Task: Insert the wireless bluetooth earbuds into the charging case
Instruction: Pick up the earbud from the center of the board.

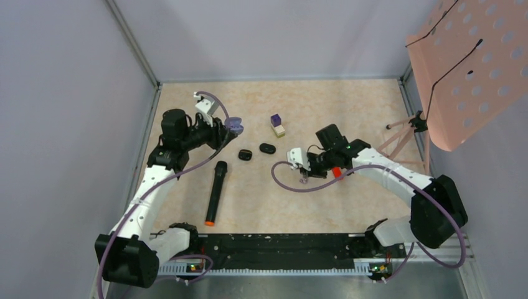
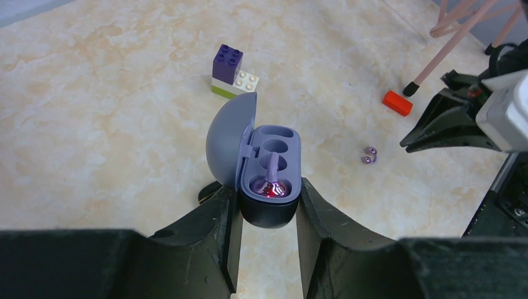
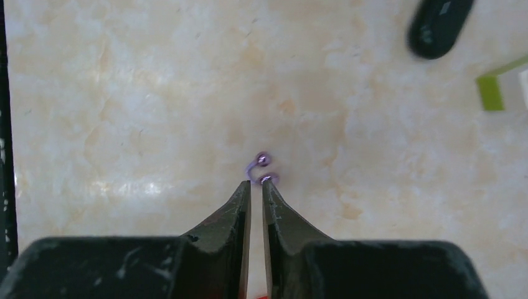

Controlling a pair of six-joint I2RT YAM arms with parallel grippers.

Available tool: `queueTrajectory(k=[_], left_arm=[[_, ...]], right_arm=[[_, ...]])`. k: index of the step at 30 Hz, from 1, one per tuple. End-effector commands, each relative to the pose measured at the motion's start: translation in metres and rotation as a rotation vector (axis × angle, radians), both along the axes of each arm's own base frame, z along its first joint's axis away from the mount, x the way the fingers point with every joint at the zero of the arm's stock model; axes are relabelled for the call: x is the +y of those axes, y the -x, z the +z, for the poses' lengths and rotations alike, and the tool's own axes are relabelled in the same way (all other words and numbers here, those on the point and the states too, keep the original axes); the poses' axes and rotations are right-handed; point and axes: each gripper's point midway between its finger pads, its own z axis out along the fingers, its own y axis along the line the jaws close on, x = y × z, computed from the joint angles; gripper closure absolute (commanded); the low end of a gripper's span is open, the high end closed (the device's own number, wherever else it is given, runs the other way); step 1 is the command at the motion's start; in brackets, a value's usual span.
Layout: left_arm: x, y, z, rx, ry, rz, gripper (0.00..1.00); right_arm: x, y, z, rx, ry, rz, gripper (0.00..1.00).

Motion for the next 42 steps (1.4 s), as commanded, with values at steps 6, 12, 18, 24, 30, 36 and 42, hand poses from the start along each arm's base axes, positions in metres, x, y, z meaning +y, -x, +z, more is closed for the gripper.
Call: queueTrajectory(k=[6,12,18,24,30,36,42], left_arm=[[0.003,0.005,0.008,-0.072,-0.032,-0.015,1.0],[0.006,0.007,0.006,-0.068,-0.046,-0.001,1.0],[0.008,0.005,0.006,-0.065,-0.052,0.01,1.0],[0.009,0.003,0.004,-0.06,-0.051,0.016,1.0],[0.009,0.002,0.003,-0.057,-0.053,0.017,1.0],[0.009,0.001,0.001,-0.049,-0.049,0.019,1.0],[0.01,0.001,0.0,-0.047,-0.05,0.024,1.0]], right_arm=[[-0.019,0.021,-0.043,-0.143,0.105,0.306,0.82],[-0.009,0.006,-0.057,-0.171,0.123,0.344,0.78],[-0.009,-0.001,-0.068,-0.188,0.153,0.375,0.77],[-0.009,-0.005,-0.072,-0.206,0.164,0.383,0.76],[-0.007,-0.012,-0.072,-0.233,0.164,0.384,0.75],[-0.002,-0.017,-0.073,-0.259,0.157,0.404,0.75],[0.009,-0.021,-0.07,-0.278,0.138,0.454,0.74]])
